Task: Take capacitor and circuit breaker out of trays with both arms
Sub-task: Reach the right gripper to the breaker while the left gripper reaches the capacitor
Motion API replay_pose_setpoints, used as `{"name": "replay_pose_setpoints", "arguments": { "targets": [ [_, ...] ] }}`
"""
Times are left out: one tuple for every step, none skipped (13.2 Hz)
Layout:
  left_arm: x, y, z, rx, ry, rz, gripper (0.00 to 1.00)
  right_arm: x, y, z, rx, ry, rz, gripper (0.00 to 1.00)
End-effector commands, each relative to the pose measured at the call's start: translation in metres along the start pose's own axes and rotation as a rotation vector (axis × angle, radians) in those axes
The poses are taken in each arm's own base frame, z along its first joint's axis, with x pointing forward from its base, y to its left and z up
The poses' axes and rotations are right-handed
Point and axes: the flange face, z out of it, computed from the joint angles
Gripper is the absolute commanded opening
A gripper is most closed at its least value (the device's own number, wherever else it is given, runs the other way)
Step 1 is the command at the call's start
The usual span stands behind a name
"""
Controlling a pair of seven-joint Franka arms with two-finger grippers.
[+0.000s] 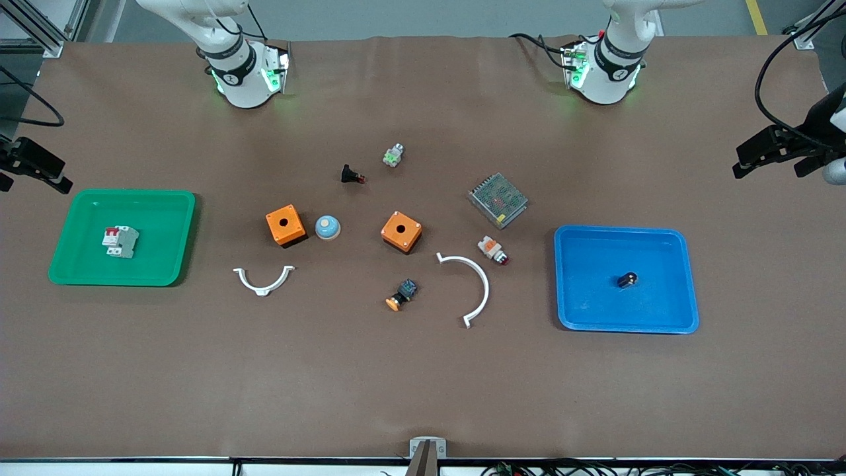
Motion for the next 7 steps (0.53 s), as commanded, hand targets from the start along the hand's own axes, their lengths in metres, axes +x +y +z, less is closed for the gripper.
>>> {"name": "replay_pose_setpoints", "arguments": {
  "targets": [
    [-0.006,-0.003,-0.009,0.02,0.0,0.009,1.0,0.004,-0.002,-0.005,-0.014,0.006,-0.003,1.0],
    [-0.006,-0.004,-0.008,0.02,-0.002,0.008,1.0,0.004,-0.002,-0.005,-0.014,0.006,-0.003,1.0],
    [-0.005,-0.004,-0.006,0.021,-0.005,0.008,1.0,0.004,-0.002,-0.005,-0.014,0.006,-0.003,1.0],
    [0.001,-0.005,0.004,0.021,-0.023,0.009,1.0,0.004,-0.002,-0.005,-0.014,0.006,-0.003,1.0],
    [0.008,-0.005,0.015,0.017,-0.041,0.009,1.0,0.004,-0.002,-0.005,-0.014,0.006,-0.003,1.0],
    [0.017,-0.006,0.022,0.016,-0.049,0.008,1.0,0.005,-0.001,-0.004,-0.015,0.005,-0.002,1.0],
    [0.024,-0.004,0.032,0.013,-0.064,0.005,1.0,0.007,-0.001,0.001,-0.016,-0.004,-0.002,1.0]
  ]
}}
